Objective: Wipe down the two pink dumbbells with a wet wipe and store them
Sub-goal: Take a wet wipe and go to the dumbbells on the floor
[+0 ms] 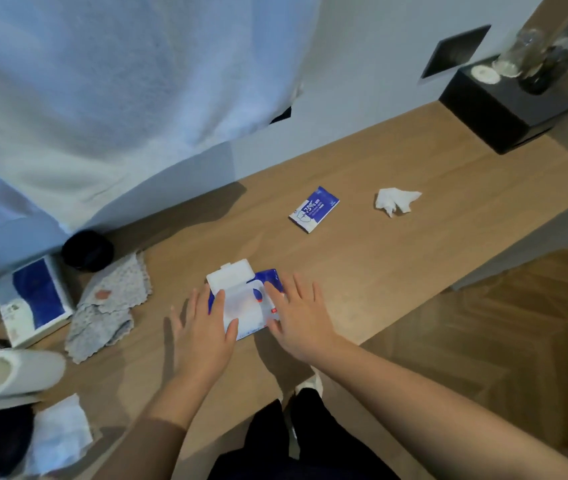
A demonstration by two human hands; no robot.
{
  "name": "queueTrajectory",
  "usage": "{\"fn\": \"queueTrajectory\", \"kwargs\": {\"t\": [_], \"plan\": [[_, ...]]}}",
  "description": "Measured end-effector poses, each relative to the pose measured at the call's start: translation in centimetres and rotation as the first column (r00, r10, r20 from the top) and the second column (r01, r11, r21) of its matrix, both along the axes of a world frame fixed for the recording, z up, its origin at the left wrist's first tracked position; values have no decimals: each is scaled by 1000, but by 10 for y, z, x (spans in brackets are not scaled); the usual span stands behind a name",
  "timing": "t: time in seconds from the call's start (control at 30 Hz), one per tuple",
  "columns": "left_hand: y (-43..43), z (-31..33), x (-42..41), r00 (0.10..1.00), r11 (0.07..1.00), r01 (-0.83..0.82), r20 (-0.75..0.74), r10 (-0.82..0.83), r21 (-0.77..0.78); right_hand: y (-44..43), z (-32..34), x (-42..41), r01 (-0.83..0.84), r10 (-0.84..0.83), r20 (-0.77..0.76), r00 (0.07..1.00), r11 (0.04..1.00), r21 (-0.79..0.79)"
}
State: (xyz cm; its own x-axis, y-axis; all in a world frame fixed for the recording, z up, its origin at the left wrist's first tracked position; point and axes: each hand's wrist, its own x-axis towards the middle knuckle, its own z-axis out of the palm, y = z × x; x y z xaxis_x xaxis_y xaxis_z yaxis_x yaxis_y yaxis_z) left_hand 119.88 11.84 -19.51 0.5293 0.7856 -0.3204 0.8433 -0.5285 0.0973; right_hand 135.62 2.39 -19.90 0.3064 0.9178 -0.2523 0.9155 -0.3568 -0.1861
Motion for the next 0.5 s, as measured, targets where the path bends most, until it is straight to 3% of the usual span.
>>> {"fn": "queueTrajectory", "kwargs": {"t": [0.13,0.27,0.5], "plan": [[8,-4,5,991,995,-95,92,95,-1,17,-4,10,-66,69,-52,996,997,49],[18,-8,9,989,991,-130,78,129,4,33,-10,18,-138,146,-48,988,981,136],[26,-16,18,931,966,-248,256,259,-74,52,-24,22,-57,94,-213,973,983,173]]}}
